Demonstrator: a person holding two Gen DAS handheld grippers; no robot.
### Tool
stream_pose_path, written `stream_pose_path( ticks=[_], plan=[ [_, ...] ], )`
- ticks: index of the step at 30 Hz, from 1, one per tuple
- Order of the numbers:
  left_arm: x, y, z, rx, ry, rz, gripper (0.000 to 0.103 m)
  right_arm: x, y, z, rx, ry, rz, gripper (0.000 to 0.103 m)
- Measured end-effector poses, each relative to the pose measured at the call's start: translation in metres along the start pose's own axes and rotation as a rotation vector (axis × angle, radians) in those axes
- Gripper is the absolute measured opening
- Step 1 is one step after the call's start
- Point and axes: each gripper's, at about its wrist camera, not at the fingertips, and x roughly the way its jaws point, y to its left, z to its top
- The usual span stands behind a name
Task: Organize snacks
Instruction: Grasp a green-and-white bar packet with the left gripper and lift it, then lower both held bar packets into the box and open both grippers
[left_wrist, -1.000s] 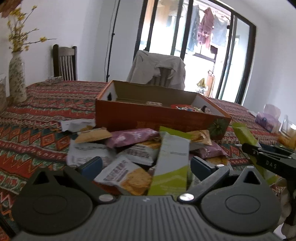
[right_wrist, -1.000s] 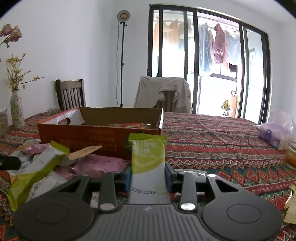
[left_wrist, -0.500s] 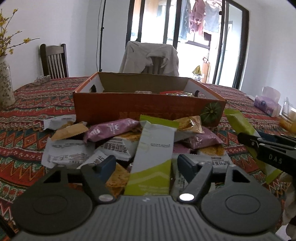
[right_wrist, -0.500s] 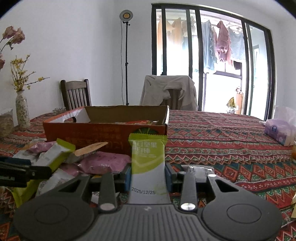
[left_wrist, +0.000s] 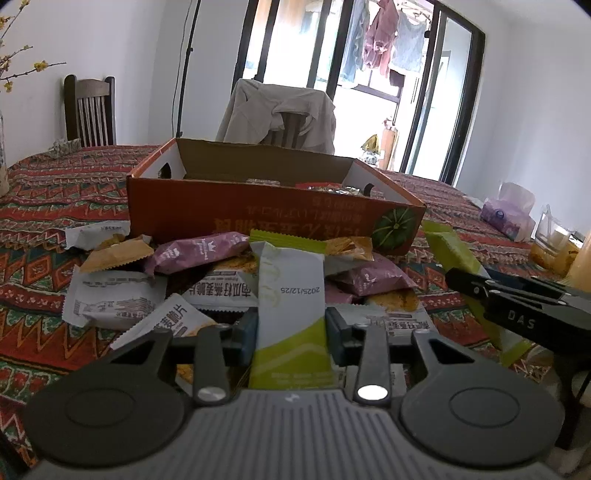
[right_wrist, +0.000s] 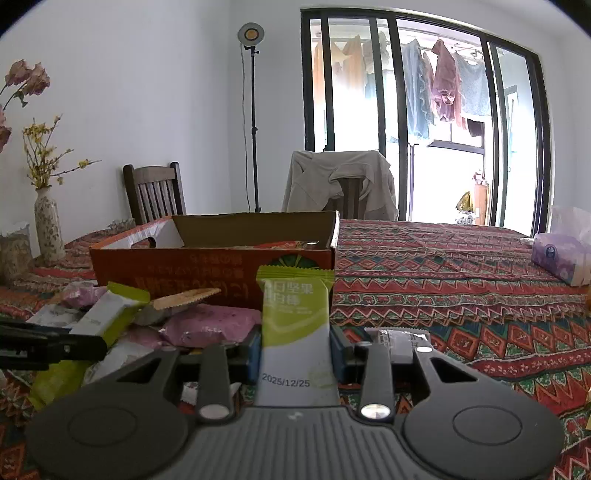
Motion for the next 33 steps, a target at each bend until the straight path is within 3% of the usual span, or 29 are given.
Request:
stream_pose_path(
  ticks=[18,33],
  plan=[
    [-0.036,0.004,0.033,0.016,-0.134,-0.011,0.038,0.001,0.005,0.006,-0.024,-0.006,-0.004,0.036],
    [-0.019,0.007,0.094,0.023,-0.221,-0.003,0.038,0.013,0.029,0.077,-0.083,-0.126,0.036,0.036]
  ],
)
